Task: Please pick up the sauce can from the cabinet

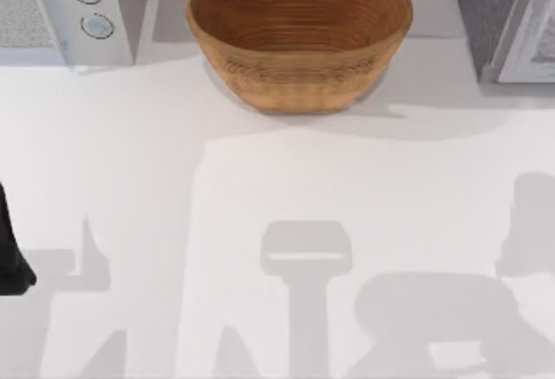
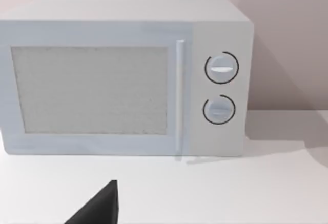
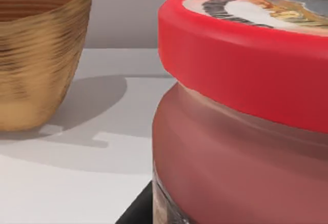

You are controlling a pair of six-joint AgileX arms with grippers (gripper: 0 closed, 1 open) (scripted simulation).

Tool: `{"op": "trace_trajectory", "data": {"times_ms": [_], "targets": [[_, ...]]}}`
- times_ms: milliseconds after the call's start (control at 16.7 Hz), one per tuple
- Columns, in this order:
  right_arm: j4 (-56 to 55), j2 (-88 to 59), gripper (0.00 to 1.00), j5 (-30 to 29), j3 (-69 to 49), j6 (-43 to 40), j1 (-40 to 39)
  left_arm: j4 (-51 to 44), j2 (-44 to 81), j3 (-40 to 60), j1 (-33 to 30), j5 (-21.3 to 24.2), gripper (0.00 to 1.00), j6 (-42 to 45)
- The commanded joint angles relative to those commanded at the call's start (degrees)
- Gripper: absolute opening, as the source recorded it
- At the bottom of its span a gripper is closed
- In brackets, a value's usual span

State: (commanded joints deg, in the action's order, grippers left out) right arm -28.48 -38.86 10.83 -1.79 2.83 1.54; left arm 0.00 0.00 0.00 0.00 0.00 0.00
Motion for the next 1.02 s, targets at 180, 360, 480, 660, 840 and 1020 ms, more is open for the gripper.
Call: {"op": "trace_trajectory", "data": {"times_ms": [180, 360, 480, 660, 840, 1020], "targets": [[-6.54, -8.97, 0.00, 2.83, -1.10, 0.02, 0.41, 0.00, 0.00, 0.00, 0.00, 0.00, 1.00, 0.00], [-12.80, -17.94, 0.00, 5.43, -2.21, -0.06, 1.06, 0.00, 0.00, 0.00, 0.00, 0.00, 1.00, 0.00], [-17.15, -23.47, 0.00, 7.43, -3.31, 0.16, 1.32, 0.00, 0.00, 0.00, 0.00, 0.00, 1.00, 0.00], [-23.69, -31.32, 0.00, 10.62, -5.18, 0.08, 1.51, 0.00, 0.00, 0.00, 0.00, 0.00, 1.00, 0.00], [-29.94, -38.82, 0.00, 13.32, -7.00, -0.09, 2.16, 0.00, 0.00, 0.00, 0.00, 0.00, 1.00, 0.00], [-35.87, -45.92, 0.00, 16.12, -8.75, -0.08, 2.73, 0.00, 0.00, 0.00, 0.00, 0.00, 1.00, 0.00]]}}
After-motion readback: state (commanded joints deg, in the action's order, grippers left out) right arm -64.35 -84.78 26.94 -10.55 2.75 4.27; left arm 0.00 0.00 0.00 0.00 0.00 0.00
